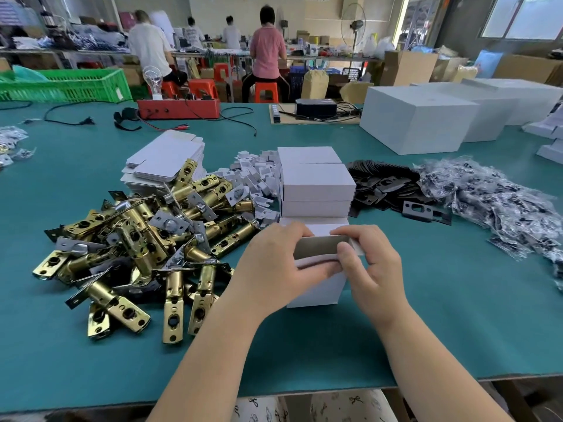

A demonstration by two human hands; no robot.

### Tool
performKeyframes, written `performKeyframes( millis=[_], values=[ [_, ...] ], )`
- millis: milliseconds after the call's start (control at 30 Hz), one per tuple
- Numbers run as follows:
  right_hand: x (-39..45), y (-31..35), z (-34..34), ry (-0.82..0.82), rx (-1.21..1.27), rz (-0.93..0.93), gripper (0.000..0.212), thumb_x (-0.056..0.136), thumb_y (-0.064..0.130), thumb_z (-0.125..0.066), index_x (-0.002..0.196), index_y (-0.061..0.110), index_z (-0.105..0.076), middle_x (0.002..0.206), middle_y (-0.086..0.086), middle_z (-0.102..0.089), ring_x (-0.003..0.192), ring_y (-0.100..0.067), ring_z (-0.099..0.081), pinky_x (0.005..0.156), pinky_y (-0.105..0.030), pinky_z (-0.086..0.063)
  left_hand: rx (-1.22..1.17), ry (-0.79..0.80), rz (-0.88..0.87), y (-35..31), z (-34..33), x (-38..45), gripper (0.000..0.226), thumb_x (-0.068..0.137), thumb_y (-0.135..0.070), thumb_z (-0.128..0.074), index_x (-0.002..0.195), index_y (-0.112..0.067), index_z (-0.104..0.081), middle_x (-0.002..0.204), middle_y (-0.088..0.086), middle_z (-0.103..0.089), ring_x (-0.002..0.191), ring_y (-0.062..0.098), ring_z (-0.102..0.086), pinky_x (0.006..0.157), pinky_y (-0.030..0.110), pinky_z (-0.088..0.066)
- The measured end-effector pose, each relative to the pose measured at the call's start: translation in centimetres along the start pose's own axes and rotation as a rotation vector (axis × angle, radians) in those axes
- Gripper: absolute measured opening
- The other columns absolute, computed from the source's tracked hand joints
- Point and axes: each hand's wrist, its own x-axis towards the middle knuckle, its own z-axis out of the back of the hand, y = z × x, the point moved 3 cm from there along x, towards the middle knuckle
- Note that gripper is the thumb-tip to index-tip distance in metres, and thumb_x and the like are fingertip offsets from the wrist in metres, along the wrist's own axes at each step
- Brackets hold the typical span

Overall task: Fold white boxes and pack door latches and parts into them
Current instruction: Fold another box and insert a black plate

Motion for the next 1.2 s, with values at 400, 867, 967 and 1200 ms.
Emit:
performKeyframes(
  millis=[400, 867, 967, 1200],
  values=[
    [0.4, -0.8, 0.3, 0.053, -0.037, -0.035, 0.028, 0.082, 0.051, -0.051, 0.106, 0.036, -0.051, 0.104, 0.015, -0.055, 0.099, -0.006, -0.052, 0.087, -0.009, -0.036, 0.343, 0.138, 0.253, 4.8, 6.7, 0.1, 0.049, 0.082, -0.055, -0.054, 0.126, -0.036, -0.060, 0.105, -0.019, -0.055, 0.100, 0.003, -0.051, 0.085, 0.027, -0.045],
    [0.1, -0.8, 0.0, 0.025, 0.011, -0.008, 0.025, 0.081, 0.045, -0.055, 0.105, 0.040, -0.052, 0.104, 0.011, -0.058, 0.101, 0.002, -0.051, 0.087, -0.006, -0.034, 0.078, 0.059, 0.198, 4.5, 8.6, -0.8, 0.016, 0.081, -0.023, -0.074, 0.081, -0.039, -0.070, 0.080, -0.023, -0.067, 0.078, -0.006, -0.061, 0.062, 0.008, -0.045],
    [0.1, -0.8, -0.1, 0.009, -0.002, 0.010, 0.026, 0.083, 0.045, -0.055, 0.108, 0.044, -0.049, 0.107, 0.012, -0.056, 0.104, -0.002, -0.050, 0.090, -0.007, -0.034, -0.206, -0.138, 0.170, 2.5, 8.7, -0.3, 0.015, 0.082, -0.017, -0.070, 0.084, -0.032, -0.069, 0.079, -0.019, -0.071, 0.069, -0.003, -0.066, 0.061, 0.006, -0.048],
    [0.1, -0.7, -0.3, -0.038, -0.011, 0.040, 0.040, 0.081, 0.044, -0.059, 0.117, 0.050, -0.044, 0.112, 0.020, -0.054, 0.108, -0.009, -0.052, 0.096, -0.013, -0.035, -0.690, -0.351, 0.376, -0.4, 5.7, 2.0, 0.011, 0.086, -0.006, -0.069, 0.082, -0.016, -0.070, 0.070, -0.001, -0.073, 0.066, 0.014, -0.072, 0.055, 0.024, -0.057]
  ],
)
